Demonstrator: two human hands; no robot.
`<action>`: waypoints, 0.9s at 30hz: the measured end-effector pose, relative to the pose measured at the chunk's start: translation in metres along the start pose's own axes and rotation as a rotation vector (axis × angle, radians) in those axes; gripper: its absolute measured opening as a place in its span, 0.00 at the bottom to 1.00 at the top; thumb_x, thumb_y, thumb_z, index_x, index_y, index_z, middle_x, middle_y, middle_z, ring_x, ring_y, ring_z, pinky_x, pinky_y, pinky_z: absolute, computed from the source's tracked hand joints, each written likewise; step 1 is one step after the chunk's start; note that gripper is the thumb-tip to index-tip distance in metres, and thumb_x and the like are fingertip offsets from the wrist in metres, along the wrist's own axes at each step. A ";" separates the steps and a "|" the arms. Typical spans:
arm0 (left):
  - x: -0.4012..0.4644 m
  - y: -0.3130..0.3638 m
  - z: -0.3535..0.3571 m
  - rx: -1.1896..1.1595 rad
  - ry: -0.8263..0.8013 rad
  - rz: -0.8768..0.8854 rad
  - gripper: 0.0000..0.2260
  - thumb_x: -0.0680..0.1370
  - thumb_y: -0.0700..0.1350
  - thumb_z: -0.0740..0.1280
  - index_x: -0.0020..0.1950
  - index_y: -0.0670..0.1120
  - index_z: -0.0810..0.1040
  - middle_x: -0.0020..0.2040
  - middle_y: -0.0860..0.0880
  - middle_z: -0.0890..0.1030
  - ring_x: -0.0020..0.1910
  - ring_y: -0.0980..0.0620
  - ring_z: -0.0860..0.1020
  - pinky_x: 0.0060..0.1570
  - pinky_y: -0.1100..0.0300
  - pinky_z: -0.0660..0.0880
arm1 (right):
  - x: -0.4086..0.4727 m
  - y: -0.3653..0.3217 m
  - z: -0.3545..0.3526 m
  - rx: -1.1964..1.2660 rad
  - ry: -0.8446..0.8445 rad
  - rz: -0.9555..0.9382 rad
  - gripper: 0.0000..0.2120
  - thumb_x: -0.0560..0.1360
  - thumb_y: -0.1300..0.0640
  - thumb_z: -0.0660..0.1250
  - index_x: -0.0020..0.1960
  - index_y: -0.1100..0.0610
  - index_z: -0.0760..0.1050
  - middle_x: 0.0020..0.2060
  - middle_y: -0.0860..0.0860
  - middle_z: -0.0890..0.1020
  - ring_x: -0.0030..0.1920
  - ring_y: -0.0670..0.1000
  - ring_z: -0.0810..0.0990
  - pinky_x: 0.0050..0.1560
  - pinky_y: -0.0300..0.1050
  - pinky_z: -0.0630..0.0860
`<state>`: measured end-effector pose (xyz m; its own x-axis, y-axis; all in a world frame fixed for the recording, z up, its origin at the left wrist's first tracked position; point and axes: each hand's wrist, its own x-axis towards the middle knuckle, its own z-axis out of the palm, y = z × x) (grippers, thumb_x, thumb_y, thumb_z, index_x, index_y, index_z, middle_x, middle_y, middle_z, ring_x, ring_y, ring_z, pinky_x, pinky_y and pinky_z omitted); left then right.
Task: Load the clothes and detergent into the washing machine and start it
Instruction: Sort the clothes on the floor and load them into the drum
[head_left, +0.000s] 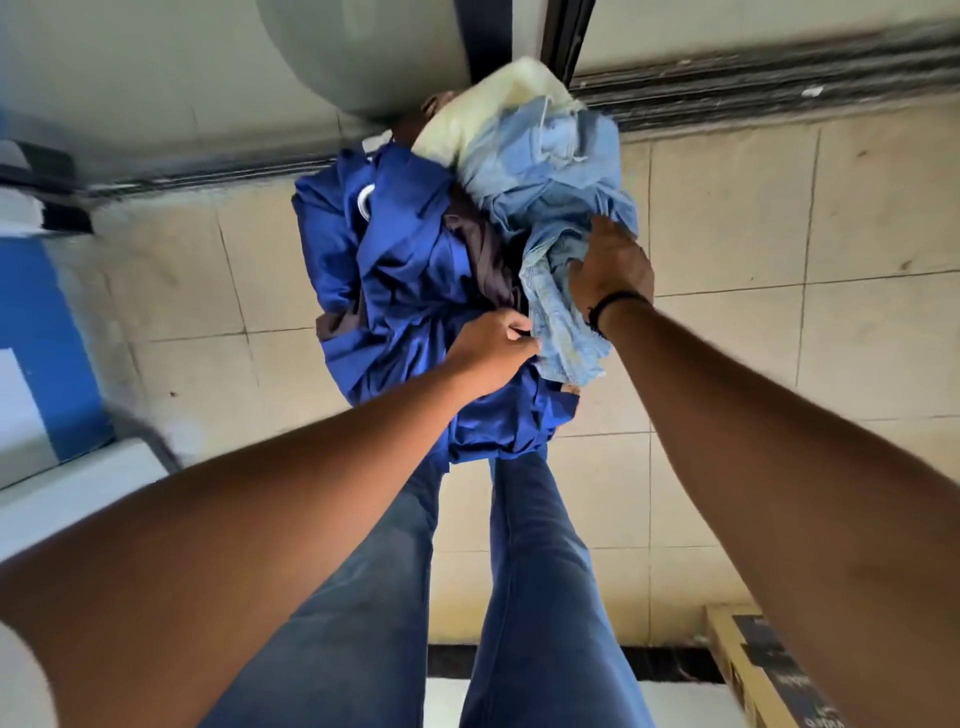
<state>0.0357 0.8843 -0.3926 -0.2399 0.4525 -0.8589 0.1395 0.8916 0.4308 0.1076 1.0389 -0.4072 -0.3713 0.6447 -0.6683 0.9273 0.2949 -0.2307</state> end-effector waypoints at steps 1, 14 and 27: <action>0.000 0.000 -0.002 -0.059 0.012 0.000 0.18 0.79 0.53 0.68 0.65 0.45 0.80 0.60 0.49 0.83 0.59 0.51 0.80 0.59 0.58 0.75 | -0.001 -0.005 -0.006 0.007 -0.020 0.003 0.23 0.80 0.54 0.63 0.74 0.57 0.64 0.69 0.60 0.73 0.66 0.64 0.73 0.63 0.56 0.73; -0.001 0.023 -0.057 -0.508 0.057 -0.256 0.23 0.73 0.64 0.72 0.55 0.47 0.82 0.50 0.47 0.86 0.46 0.48 0.84 0.43 0.52 0.83 | -0.151 -0.039 -0.009 0.579 -0.064 -0.135 0.12 0.75 0.55 0.68 0.33 0.51 0.72 0.24 0.44 0.74 0.27 0.44 0.72 0.31 0.41 0.68; -0.069 0.021 -0.011 -0.103 0.304 0.276 0.18 0.79 0.53 0.62 0.34 0.43 0.69 0.27 0.50 0.73 0.30 0.48 0.73 0.33 0.52 0.67 | -0.068 -0.051 -0.057 0.432 0.036 -0.108 0.24 0.71 0.42 0.70 0.63 0.52 0.75 0.59 0.54 0.79 0.58 0.54 0.78 0.58 0.45 0.74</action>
<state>0.0447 0.8714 -0.3211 -0.4822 0.6446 -0.5933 0.1449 0.7265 0.6717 0.0827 1.0201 -0.3100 -0.4612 0.6531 -0.6006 0.8154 0.0450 -0.5772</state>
